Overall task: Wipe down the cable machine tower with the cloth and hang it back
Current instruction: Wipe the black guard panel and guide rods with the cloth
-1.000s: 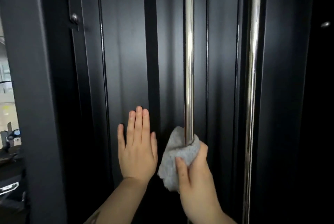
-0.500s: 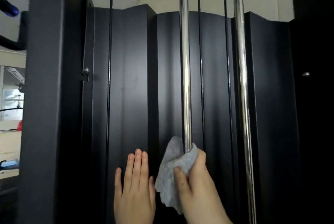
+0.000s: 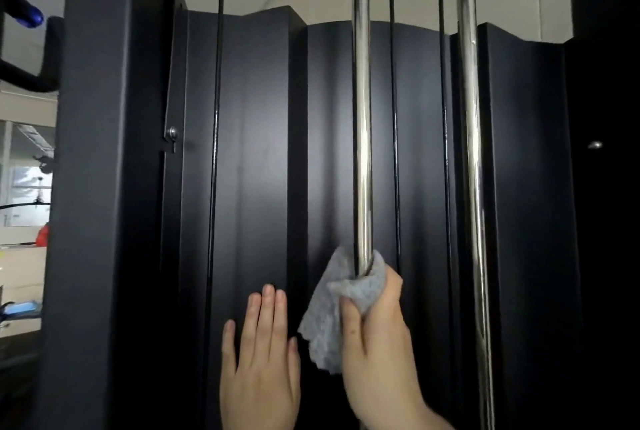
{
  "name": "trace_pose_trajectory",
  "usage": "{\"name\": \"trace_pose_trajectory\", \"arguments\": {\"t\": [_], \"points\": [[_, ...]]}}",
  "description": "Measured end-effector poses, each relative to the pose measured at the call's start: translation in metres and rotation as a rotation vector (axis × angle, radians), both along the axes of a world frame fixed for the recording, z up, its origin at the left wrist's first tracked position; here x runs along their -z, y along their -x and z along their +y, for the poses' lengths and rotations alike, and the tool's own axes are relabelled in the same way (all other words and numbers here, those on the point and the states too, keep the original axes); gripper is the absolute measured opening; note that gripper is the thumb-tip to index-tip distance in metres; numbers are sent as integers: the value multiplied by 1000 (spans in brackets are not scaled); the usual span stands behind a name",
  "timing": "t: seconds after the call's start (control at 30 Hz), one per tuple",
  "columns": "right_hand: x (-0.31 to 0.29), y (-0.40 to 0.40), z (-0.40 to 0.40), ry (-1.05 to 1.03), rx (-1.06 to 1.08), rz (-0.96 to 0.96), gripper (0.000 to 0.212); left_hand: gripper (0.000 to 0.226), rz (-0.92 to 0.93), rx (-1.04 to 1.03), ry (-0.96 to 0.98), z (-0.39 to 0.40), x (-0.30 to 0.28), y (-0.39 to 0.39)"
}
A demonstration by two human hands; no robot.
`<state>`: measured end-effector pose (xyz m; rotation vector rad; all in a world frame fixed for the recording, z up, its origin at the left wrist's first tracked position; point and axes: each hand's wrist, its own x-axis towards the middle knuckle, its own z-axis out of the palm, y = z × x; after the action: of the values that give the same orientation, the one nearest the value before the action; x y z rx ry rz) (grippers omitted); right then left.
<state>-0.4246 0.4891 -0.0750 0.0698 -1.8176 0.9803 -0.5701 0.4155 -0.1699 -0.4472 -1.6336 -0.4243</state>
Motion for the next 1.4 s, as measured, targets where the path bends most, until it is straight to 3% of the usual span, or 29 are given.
{"name": "trace_pose_trajectory", "arguments": {"t": [0.1, 0.17, 0.23, 0.3, 0.4, 0.47, 0.53, 0.6, 0.73, 0.8, 0.9, 0.97, 1.03, 1.1, 1.17, 1.27, 1.33, 1.4], "points": [[-76, 10, 20, -124, 24, 21, 19, 53, -31, 20, -15, 0, -2, -1], [-151, 13, 25, -174, 47, 51, 19, 54, -66, 27, 4, 0, -3, -4], [-188, 17, 21, -119, 26, 104, 20, 55, -89, 33, 28, -1, -3, -6], [-165, 23, 16, -70, 69, 169, 19, 56, -85, 38, 30, -3, -4, -6], [-59, 17, 3, -37, 138, 212, 29, 56, -70, 37, 15, -4, -2, -5], [-10, 3, -1, -2, 24, 147, 35, 55, -50, 23, 8, -2, 0, -4], [-31, 1, 8, -47, -17, 53, 30, 55, -28, 7, -2, -1, -1, -4], [-100, 12, 22, -77, -34, 12, 23, 57, -40, 10, -7, 0, -1, -3], [-234, 12, 19, -85, 33, 17, 39, 56, -85, 27, 25, -2, -2, -4], [-225, 14, 18, -104, 98, 39, 33, 55, -106, 31, 36, -3, -3, -5], [-116, 26, 16, -143, 196, 106, 23, 56, -106, 44, 37, -4, -3, -6], [-33, 13, 3, -128, 203, 89, 40, 58, -89, 50, 21, -4, -4, -6], [-3, -6, -2, -177, 182, -40, 51, 63, -75, 44, 12, -3, -3, -6], [-37, -2, 12, -211, 184, -109, 42, 62, -83, 47, 16, -3, -4, -6], [-108, 4, 22, -228, 166, -130, 22, 57, -115, 45, 36, -3, -4, -7], [-200, 14, 19, -219, 254, -132, 22, 56, -174, 22, 71, -4, -6, -9], [-197, 25, 18, -245, 328, -13, 22, 55, -177, 17, 75, -5, -7, -10], [-143, 26, 15, -246, 355, 57, 26, 55, -158, 18, 71, -5, -8, -10]]}}
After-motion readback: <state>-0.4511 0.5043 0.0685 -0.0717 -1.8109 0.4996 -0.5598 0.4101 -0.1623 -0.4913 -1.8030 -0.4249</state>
